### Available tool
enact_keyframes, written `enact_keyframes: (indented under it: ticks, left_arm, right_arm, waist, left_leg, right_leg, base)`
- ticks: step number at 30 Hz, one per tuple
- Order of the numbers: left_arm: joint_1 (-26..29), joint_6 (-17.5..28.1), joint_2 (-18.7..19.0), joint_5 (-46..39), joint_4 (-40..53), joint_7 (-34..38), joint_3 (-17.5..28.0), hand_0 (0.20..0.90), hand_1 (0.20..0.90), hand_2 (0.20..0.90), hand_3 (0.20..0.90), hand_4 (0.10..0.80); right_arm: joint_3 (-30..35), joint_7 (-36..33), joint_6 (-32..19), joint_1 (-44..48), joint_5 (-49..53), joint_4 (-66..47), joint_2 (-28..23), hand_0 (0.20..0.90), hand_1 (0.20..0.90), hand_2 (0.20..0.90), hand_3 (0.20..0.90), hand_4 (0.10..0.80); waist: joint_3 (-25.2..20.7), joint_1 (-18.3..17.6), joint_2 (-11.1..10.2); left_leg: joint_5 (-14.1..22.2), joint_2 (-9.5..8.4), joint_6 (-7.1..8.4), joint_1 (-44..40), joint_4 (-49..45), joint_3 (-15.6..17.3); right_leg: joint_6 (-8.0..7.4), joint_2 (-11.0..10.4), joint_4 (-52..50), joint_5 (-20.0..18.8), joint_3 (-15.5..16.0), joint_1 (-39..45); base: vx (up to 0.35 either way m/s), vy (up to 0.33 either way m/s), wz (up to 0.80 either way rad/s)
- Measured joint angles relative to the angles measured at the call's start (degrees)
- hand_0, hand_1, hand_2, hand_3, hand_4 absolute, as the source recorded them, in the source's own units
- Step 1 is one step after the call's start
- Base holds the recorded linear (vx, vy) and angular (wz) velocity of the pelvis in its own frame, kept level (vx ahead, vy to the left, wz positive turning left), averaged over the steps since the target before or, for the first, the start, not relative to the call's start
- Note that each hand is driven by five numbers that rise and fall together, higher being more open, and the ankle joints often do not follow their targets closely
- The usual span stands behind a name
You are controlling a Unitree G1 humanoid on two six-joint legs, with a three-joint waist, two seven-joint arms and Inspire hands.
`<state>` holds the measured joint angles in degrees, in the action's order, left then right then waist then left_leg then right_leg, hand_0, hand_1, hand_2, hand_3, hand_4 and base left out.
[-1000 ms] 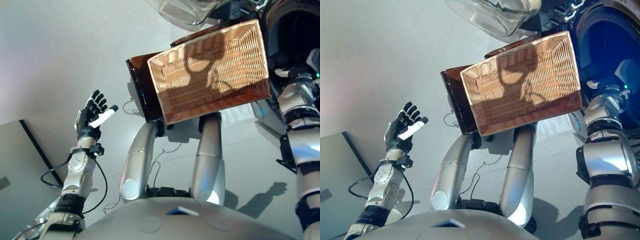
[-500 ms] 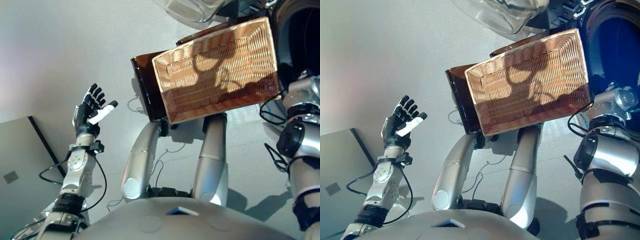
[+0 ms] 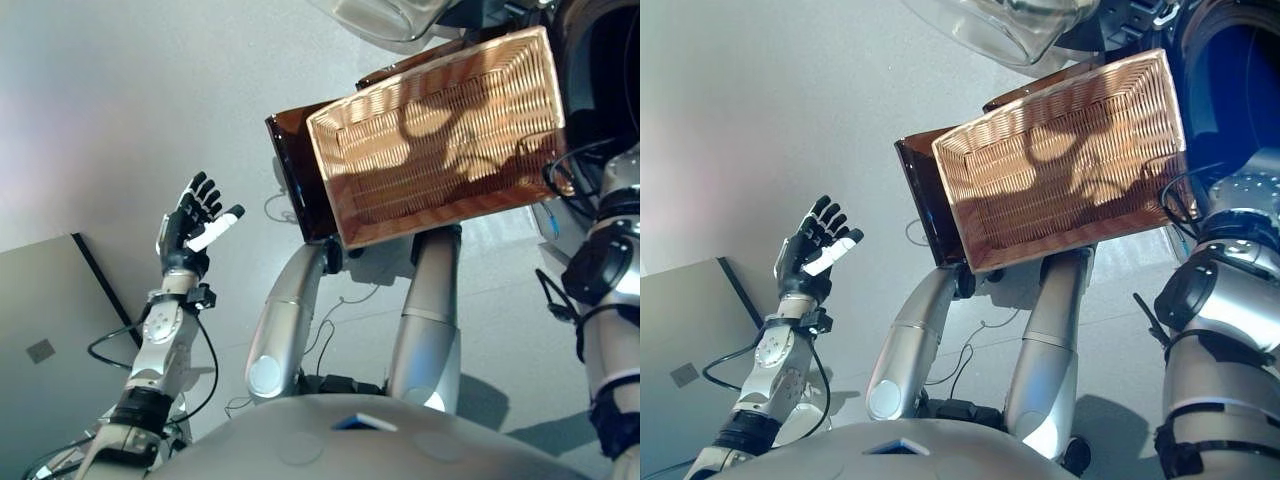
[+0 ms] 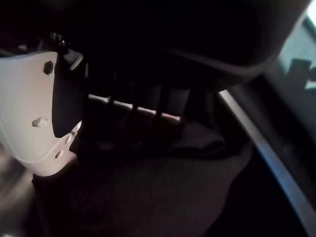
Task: Pick up the clothes and place them into the washing machine
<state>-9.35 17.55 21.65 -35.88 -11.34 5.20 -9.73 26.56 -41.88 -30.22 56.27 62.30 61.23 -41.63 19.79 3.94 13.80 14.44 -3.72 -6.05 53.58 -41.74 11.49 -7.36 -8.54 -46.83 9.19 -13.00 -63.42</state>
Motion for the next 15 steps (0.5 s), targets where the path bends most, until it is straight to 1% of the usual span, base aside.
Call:
enact_keyframes:
  ticks: [2,5,9,15]
  left_arm:
    - [0.00,0.00,-0.01,-0.07,0.11,0.01,0.00,0.900,0.900,0.900,0.900,0.800]
    - [0.00,0.00,-0.01,-0.08,0.08,0.05,0.00,0.900,0.900,0.900,0.900,0.800]
    - [0.02,0.02,0.00,-0.06,0.11,0.12,0.00,0.900,0.900,0.900,0.900,0.800]
    - [0.02,0.07,0.02,-0.04,0.07,0.07,0.05,0.900,0.900,0.900,0.900,0.800]
  right_arm:
    - [0.01,-1.03,-1.33,0.18,-0.15,-1.88,-1.16,0.200,0.200,0.200,0.200,0.300]
    - [-0.50,-2.16,-2.70,0.21,-3.08,-4.30,-2.53,0.200,0.200,0.200,0.200,0.300]
    - [-2.10,-3.16,-2.53,0.24,-5.16,-4.18,-2.66,0.200,0.200,0.200,0.200,0.300]
    - [-2.35,-3.37,-1.83,0.17,-6.85,-3.94,-2.56,0.200,0.200,0.200,0.200,0.300]
  waist:
    - [0.00,-0.01,0.00]
    - [0.00,-0.41,-0.01]
    - [0.01,-1.33,-0.02]
    - [0.00,-1.40,-0.02]
  left_leg:
    - [0.01,-0.05,0.00,0.02,0.01,-0.03]
    - [0.02,-0.06,-0.01,0.01,0.00,-0.03]
    - [0.02,-0.06,-0.01,-0.01,-0.25,0.00]
    - [0.05,-0.08,-0.05,-0.03,-0.73,0.04]
  right_leg:
    - [-0.12,-0.02,0.04,0.01,0.05,-0.01]
    - [-0.13,-0.02,0.05,0.00,0.07,0.00]
    - [-0.19,0.02,-0.07,-0.04,0.05,0.03]
    - [-0.38,0.07,-0.28,-0.18,-0.03,0.14]
  base:
    - [0.000,0.000,0.00]
    - [-0.011,0.002,0.00]
    - [-0.023,0.008,0.00]
    - [0.000,0.000,0.00]
